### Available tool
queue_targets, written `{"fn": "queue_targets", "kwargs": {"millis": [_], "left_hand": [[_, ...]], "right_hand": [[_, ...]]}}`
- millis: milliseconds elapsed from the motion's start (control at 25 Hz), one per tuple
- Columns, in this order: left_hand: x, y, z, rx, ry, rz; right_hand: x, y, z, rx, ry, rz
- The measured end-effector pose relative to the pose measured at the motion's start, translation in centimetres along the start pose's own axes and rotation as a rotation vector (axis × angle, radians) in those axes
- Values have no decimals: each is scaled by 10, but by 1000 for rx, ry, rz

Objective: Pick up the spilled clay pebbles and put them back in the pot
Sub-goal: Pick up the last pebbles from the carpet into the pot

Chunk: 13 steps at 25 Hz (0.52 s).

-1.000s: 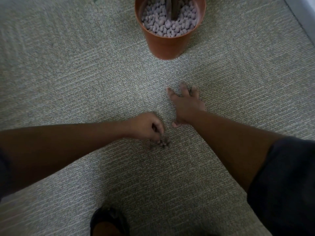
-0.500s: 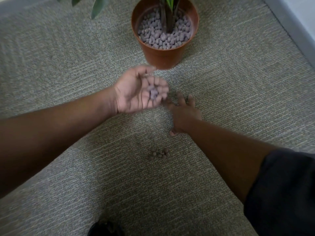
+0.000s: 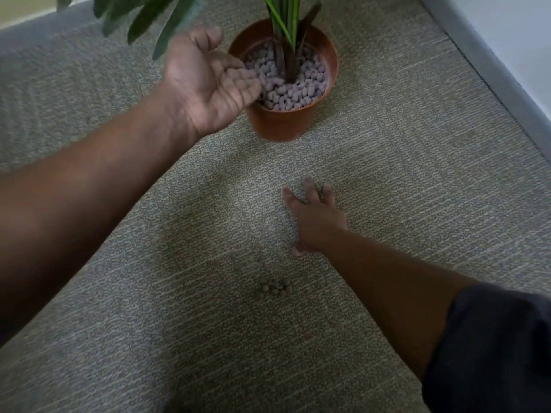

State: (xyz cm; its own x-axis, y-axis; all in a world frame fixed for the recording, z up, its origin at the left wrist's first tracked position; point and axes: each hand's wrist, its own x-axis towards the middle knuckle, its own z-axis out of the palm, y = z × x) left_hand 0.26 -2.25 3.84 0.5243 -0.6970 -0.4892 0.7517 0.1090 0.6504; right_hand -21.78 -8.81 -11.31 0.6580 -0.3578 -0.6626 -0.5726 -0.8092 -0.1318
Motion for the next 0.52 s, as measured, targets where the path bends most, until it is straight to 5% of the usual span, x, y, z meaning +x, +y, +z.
{"fn": "queue_targets", "kwargs": {"millis": [200, 360, 520], "left_hand": [[-17, -45, -29, 757, -12, 170], [-47, -116, -74, 1596, -596, 24], [-74, -184, -106, 1981, -930, 80]], "right_hand": [[0, 1, 1, 2, 9, -3], [2, -1, 1, -19, 15, 9], [2, -1, 2, -27, 12, 12]]}}
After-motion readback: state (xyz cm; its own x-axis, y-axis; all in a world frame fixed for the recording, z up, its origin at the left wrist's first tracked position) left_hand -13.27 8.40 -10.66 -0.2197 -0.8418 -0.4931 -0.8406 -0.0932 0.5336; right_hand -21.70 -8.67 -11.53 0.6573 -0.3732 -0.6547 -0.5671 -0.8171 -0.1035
